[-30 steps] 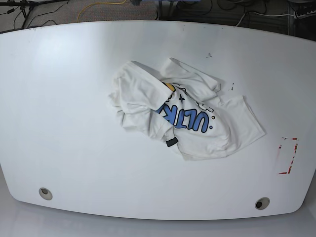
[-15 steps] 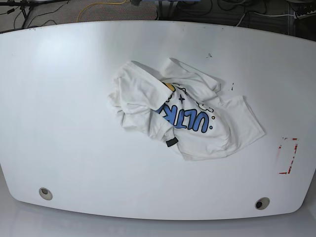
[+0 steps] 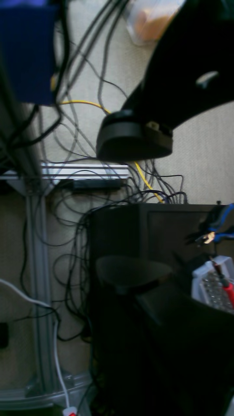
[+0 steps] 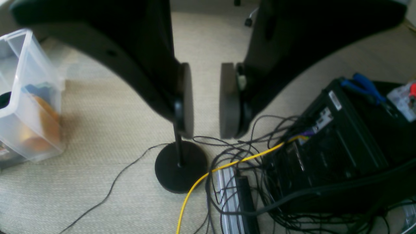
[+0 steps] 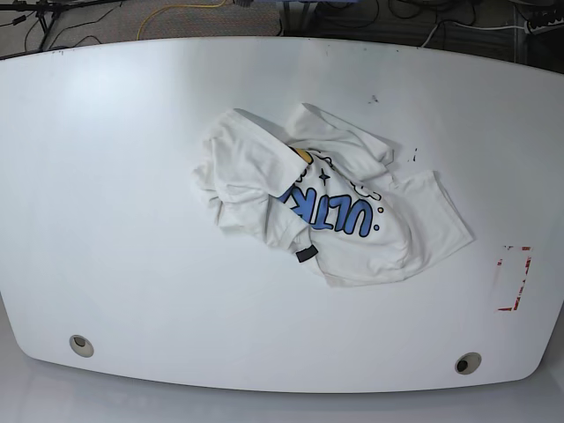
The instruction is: Fold the T-shirt properly
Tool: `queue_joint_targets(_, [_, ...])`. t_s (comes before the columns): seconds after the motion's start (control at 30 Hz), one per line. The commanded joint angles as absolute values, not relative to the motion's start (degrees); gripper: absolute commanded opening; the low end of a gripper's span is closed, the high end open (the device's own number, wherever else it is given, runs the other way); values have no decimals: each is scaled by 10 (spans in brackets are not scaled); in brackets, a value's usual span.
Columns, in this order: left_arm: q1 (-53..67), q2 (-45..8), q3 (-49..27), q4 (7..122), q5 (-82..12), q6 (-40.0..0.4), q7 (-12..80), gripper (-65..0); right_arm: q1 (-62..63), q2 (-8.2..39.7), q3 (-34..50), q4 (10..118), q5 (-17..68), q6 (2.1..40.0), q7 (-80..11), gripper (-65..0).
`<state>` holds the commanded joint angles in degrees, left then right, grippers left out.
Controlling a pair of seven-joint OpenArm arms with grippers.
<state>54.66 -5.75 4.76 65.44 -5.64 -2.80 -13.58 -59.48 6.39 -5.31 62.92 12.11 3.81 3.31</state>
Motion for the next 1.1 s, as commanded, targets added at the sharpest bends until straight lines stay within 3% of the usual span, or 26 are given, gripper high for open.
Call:
queue_joint_targets(0.47, [624,-58,48,777,-52,-29,-147,-224,-708,71,-49,811,123,36,48,-517])
queue_joint_targets(1.1, [732,-78,33,945,-56,-26,-137,-232,-803,69,-12,938,121,35,36,-521])
